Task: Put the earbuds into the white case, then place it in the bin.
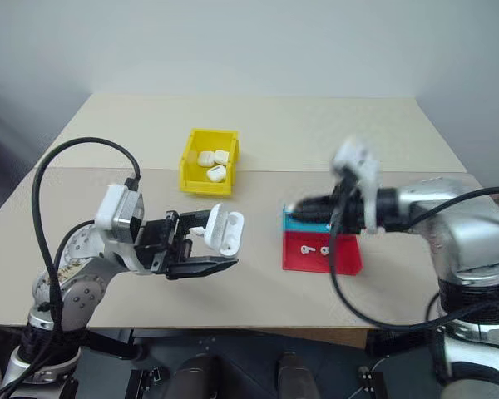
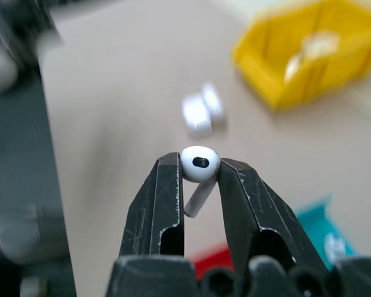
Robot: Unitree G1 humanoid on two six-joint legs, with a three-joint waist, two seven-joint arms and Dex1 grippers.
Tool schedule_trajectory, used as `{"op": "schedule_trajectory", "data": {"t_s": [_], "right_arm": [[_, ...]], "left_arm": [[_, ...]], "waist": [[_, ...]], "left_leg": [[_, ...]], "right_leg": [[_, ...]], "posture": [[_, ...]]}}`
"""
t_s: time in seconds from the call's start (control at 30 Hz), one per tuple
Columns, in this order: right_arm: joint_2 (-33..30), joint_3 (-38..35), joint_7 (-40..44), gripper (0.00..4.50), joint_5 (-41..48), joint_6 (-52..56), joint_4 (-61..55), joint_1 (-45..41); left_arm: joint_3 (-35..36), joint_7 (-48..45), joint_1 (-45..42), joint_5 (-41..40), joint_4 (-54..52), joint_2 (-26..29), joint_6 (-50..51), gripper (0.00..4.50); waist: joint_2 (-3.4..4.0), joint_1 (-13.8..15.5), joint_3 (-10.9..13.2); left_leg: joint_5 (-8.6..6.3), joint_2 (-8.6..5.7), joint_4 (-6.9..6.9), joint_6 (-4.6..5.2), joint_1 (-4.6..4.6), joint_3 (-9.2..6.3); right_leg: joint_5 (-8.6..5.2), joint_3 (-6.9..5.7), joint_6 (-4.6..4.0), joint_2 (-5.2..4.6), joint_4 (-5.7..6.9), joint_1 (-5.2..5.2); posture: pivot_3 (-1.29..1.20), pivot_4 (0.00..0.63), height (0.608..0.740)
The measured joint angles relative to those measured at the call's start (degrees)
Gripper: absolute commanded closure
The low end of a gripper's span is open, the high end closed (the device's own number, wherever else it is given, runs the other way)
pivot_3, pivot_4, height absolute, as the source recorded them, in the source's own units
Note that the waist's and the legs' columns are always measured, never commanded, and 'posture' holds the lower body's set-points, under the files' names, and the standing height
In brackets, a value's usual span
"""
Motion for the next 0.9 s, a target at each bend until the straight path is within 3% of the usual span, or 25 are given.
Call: {"op": "schedule_trajectory", "data": {"t_s": [0.13,0.27,0.5,0.9], "right_arm": [[5.46,-9.35,-6.37,3.84,9.5,1.27,-3.66,0.47],[8.22,-10.87,-12.35,3.84,16.45,0.94,-9.54,3.21],[10.38,-4.94,-20.64,3.84,19.73,-5.7,-17.99,6.59],[8.24,2.54,-25.36,3.84,19.7,-14.89,-18.1,8.19]], "left_arm": [[0.02,-0.05,-1.99,-0.5,1.99,-0.61,0.48,1.74],[-0.18,1.06,-4.11,-0.55,3.42,-2.04,1.97,1.74],[-2.18,4.2,-8.29,-0.44,5.41,-3.74,6.26,1.74],[-2.41,4.33,-9.49,-0.37,6.43,-4.43,7.54,1.74]], "waist": [[0.01,-0.01,0.0],[0.02,-0.05,-0.01],[0.03,-0.34,-0.01],[0.02,-0.27,-0.01]], "left_leg": [[0.0,0.0,-0.01,0.0,-0.03,-0.01],[0.0,0.0,-0.01,0.0,-0.03,-0.02],[0.0,0.0,-0.02,0.0,-0.01,-0.02],[0.0,0.0,-0.02,0.0,-0.03,-0.03]], "right_leg": [[0.0,0.0,0.0,0.0,0.0,-0.02],[-0.02,0.0,0.03,0.0,0.02,-0.01],[-0.08,0.01,0.13,0.01,0.02,-0.02],[-0.06,0.0,0.09,0.0,0.0,-0.02]], "posture": [[0.0,0.15,0.74],[0.0,0.15,0.74],[0.0,0.15,0.74],[0.0,0.15,0.74]]}}
